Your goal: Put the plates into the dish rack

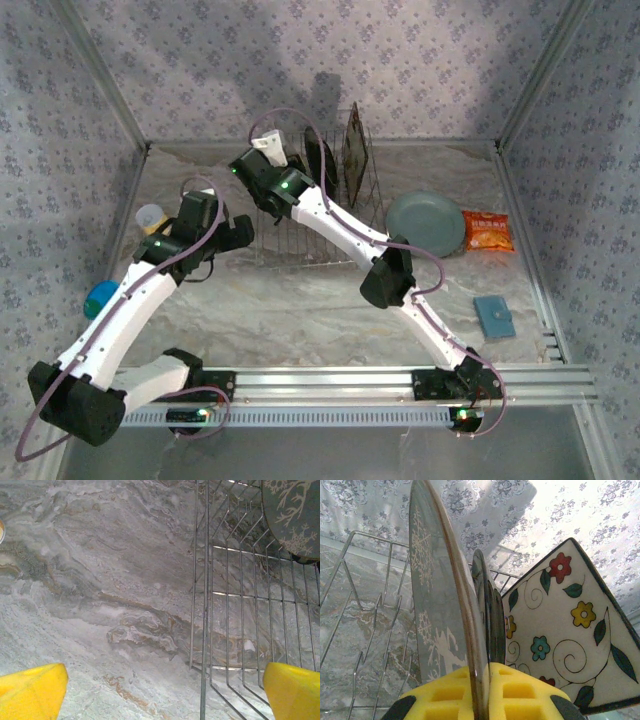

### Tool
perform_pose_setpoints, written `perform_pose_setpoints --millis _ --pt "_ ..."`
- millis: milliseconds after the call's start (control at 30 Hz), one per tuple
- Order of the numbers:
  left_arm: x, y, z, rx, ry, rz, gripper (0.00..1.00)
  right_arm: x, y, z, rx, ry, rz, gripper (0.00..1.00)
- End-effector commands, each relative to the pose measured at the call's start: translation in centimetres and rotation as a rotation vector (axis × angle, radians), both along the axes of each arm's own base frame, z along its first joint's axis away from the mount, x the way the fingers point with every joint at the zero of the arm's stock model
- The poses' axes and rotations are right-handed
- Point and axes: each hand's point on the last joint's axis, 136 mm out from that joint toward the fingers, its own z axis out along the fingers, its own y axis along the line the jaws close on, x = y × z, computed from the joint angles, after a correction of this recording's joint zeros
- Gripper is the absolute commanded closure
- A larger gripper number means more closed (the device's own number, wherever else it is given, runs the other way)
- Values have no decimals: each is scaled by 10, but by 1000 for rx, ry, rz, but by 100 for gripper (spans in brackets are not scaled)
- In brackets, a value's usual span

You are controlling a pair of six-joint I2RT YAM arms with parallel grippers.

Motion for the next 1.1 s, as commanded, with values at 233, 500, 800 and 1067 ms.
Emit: perform_pose_setpoints --millis 233,500,800,1067 --pt "-2 1 6 -12 5 -28 1 2 -38 69 86 -194 -163 100" --pt "-3 1 5 -17 8 -28 1 3 -43 79 70 -217 -178 100" --pt "-3 0 6 -24 8 -30 1 11 -47 72 60 -204 -185 100" --pt "-3 0 3 -20 18 -32 1 19 -45 55 77 -176 -173 100"
